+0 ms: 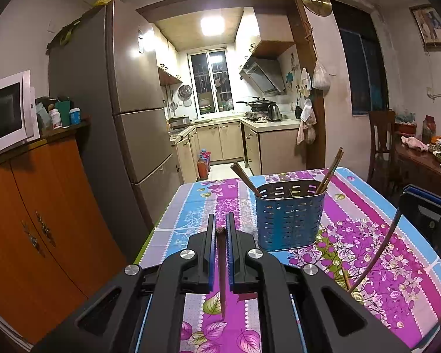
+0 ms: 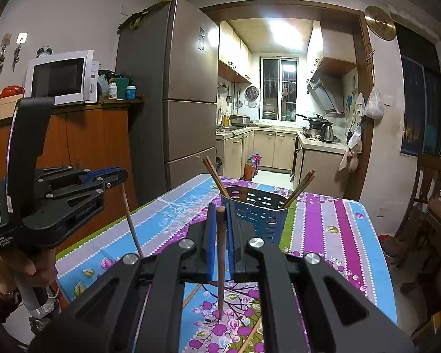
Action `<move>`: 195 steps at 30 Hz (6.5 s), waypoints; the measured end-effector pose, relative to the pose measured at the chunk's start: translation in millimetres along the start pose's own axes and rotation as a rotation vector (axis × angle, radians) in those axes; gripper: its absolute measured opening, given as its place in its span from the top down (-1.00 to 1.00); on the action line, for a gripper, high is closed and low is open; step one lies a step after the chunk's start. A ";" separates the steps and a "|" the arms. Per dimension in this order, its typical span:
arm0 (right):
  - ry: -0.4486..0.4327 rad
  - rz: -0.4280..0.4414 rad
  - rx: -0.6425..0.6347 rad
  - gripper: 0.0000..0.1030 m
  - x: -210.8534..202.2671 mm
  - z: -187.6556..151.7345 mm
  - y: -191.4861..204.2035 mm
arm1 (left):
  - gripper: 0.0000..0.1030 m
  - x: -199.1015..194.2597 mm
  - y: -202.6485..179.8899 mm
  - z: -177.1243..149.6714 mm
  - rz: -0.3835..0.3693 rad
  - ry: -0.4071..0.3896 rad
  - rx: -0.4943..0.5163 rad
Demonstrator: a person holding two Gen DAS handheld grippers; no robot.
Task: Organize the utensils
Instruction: 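Lift both held chopsticks and carry them above the blue holder, then lower both chopsticks into the blue holder and open both tools, then move both open tools back over the last two chopsticks, then close the left tool on a chopstick while the right tool grasps the other, then lift both held chopsticks and carry them above the blue holder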
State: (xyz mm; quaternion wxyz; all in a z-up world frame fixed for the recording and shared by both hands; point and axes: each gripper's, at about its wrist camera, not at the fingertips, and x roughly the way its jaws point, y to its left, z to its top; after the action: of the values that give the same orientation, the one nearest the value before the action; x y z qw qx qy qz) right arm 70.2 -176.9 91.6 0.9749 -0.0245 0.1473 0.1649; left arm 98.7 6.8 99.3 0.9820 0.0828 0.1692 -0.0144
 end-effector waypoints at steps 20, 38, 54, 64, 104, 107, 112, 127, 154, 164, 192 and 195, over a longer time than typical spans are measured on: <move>-0.178 -0.036 0.041 0.89 5.4 80.9 -47.0 | 0.85 4.5 -7.5 112.2 -0.246 -0.230 -0.081; -0.256 -0.108 0.112 0.89 108.8 114.6 -97.3 | 0.85 124.0 -41.1 155.7 -0.304 -0.385 -0.099; -0.112 -0.120 0.236 0.05 161.9 41.6 -116.8 | 0.44 212.7 -28.6 84.2 -0.287 -0.181 -0.131; -0.221 -0.288 0.189 0.01 37.2 38.8 -146.9 | 0.05 93.0 37.9 92.5 -0.196 -0.386 -0.184; 0.358 -0.086 0.097 0.36 -35.0 -213.9 29.3 | 0.58 -28.4 -65.8 -224.8 -0.399 0.232 0.156; 0.357 -0.098 0.096 0.45 -28.6 -218.1 32.1 | 0.57 -25.1 -63.8 -227.8 -0.394 0.237 0.130; 0.340 -0.125 0.117 0.61 -29.0 -220.9 33.3 | 0.59 -24.1 -59.7 -229.7 -0.377 0.224 0.094; 0.309 -0.153 0.160 0.89 -37.0 -220.0 29.9 | 0.85 -25.3 -51.1 -231.0 -0.327 0.207 0.062; 0.019 -0.163 0.079 0.90 -88.2 -113.0 -0.4 | 0.85 -68.2 -11.9 -142.6 -0.274 -0.021 -0.010; -0.039 -0.133 0.087 0.90 -86.2 -80.4 -11.1 | 0.85 -74.7 -0.1 -97.9 -0.291 -0.073 -0.055; -0.119 -0.067 0.114 0.90 -83.1 -38.5 -11.9 | 0.85 -61.3 10.0 -30.6 -0.353 -0.064 -0.114; -0.124 -0.059 0.121 0.90 -83.8 -38.3 -15.9 | 0.85 -59.1 8.5 -28.0 -0.346 -0.051 -0.110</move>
State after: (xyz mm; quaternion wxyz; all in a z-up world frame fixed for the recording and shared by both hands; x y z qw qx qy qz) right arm -10.9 -221.9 79.7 0.9863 0.0405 0.0955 0.1283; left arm 34.2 19.9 94.4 0.9718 -0.0018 0.1567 -0.1761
